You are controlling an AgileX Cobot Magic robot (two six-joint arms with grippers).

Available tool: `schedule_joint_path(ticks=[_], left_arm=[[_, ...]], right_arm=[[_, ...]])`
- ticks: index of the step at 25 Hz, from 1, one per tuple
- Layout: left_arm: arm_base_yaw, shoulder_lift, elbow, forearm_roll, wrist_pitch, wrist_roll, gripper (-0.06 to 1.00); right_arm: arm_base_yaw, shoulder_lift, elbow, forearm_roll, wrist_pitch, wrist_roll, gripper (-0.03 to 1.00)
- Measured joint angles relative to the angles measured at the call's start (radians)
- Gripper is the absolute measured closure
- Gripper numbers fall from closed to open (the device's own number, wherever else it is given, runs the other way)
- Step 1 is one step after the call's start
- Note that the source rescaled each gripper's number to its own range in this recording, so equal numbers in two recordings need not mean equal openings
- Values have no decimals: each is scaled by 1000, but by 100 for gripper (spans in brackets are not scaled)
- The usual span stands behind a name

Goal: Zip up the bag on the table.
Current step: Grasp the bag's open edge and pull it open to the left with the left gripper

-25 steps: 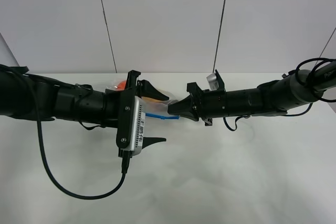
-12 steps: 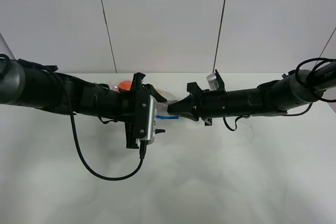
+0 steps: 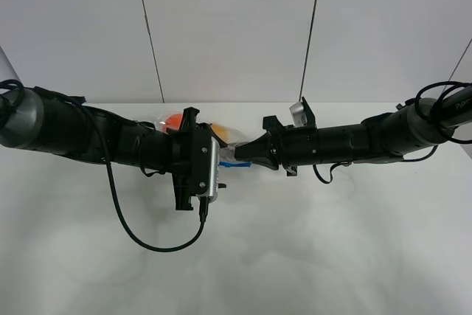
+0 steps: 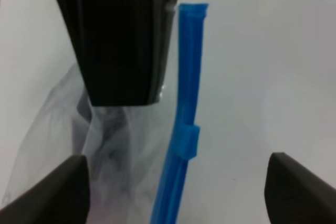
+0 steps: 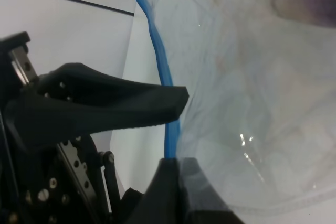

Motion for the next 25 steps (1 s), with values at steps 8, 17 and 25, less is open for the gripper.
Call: schedule_joint_path(ticks=[8, 17, 25], left_arm=[[0, 0, -32, -1, 47, -69, 21], [0, 0, -63, -1, 57, -62, 21], [0, 0, -65, -1, 39, -62, 21]], right_arm=[[0, 0, 0, -1, -23, 0, 97], [0, 0, 0, -1, -45, -1, 97], [0, 0, -1, -1, -48, -1, 97]])
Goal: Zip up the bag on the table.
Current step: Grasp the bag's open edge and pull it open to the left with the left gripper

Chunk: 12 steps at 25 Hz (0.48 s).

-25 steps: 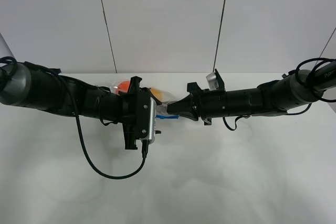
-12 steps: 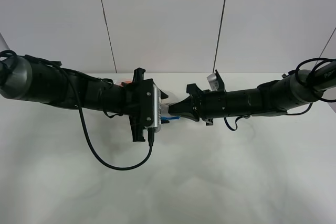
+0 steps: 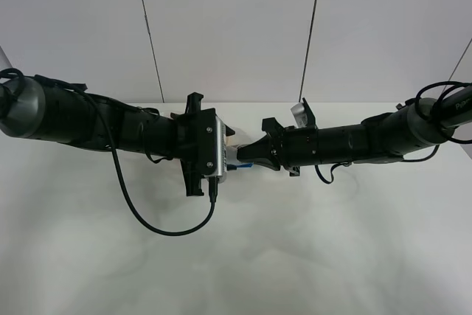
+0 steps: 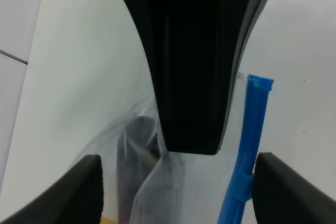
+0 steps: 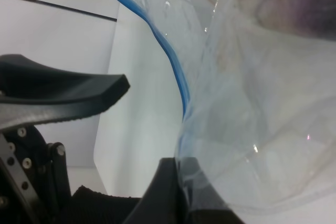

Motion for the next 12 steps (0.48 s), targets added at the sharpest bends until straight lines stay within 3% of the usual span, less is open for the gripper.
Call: schedule_joint_path(ticks=[12], left_arm=[[0, 0, 0, 0, -16, 1, 21]], right_arm=[[0, 0, -71, -1, 24, 20, 97]])
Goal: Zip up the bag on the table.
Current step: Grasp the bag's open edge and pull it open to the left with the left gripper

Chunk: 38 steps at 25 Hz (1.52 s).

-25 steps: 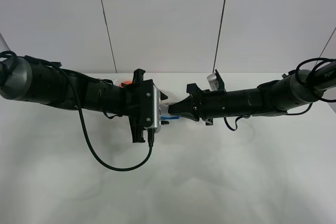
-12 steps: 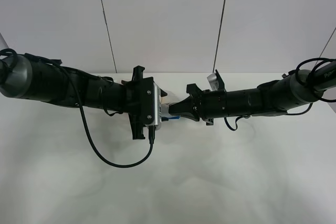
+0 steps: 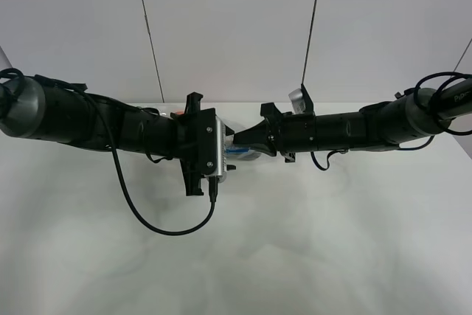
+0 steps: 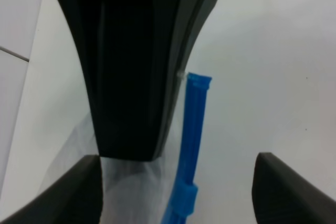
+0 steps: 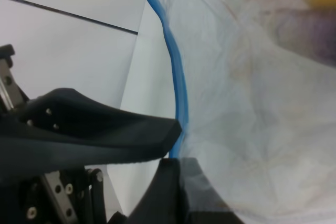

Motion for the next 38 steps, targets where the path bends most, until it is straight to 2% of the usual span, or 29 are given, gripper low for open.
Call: schedule_joint_path(ticks=[4, 8, 16, 24, 29, 34, 38], left_arm=[[0, 0, 0, 0, -46, 8, 23], [0, 0, 0, 0, -91, 29, 33], [0, 0, 0, 0, -16, 29, 38], [0, 0, 0, 0, -15, 28, 40], [0, 0, 0, 0, -15, 28, 52], [0, 0, 0, 0, -15, 28, 58], [0, 0, 0, 0, -15, 28, 71]], right_arm=[[0, 0, 0, 0, 2, 1, 97], [0, 0, 0, 0, 2, 3, 97], [0, 0, 0, 0, -3, 3, 97], [0, 0, 0, 0, -12, 3, 97], [0, 0, 0, 0, -12, 3, 97], [0, 0, 0, 0, -12, 3, 97], [0, 0, 0, 0, -12, 3, 97]])
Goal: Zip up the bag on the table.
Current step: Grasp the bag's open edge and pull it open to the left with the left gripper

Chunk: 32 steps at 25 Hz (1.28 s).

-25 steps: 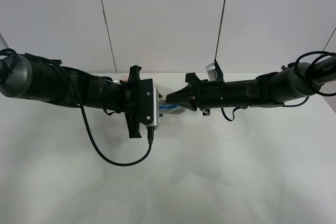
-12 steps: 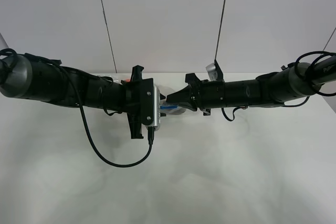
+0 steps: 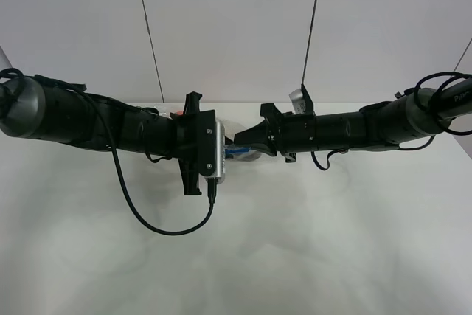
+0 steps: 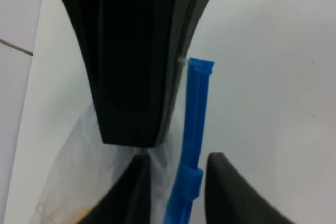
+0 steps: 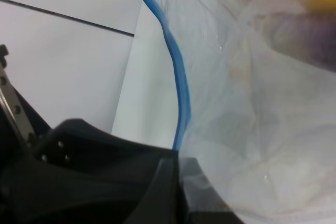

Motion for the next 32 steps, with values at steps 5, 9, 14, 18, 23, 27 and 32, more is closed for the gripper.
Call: schedule_joint_path(ticks=[5, 9, 14, 18, 23, 27, 32], left_arm=[[0, 0, 0, 0, 0, 0, 94], [0, 0, 0, 0, 0, 0, 94], [-1, 0, 0, 0, -22, 0, 94], [-2, 0, -2, 0, -98, -48, 94], [48, 0, -2, 0, -128, -72, 94], [112, 0, -2, 0, -127, -75, 94], [211, 0, -2, 0, -120, -75, 94]], right_arm=[[0, 0, 0, 0, 0, 0, 97], [0, 0, 0, 0, 0, 0, 97], [0, 0, 0, 0, -1, 0, 97], [0, 0, 0, 3, -8, 0, 97], [0, 0, -1, 7, -8, 0, 97], [0, 0, -3, 11, -8, 0, 97], [2, 0, -4, 15, -7, 0, 97]])
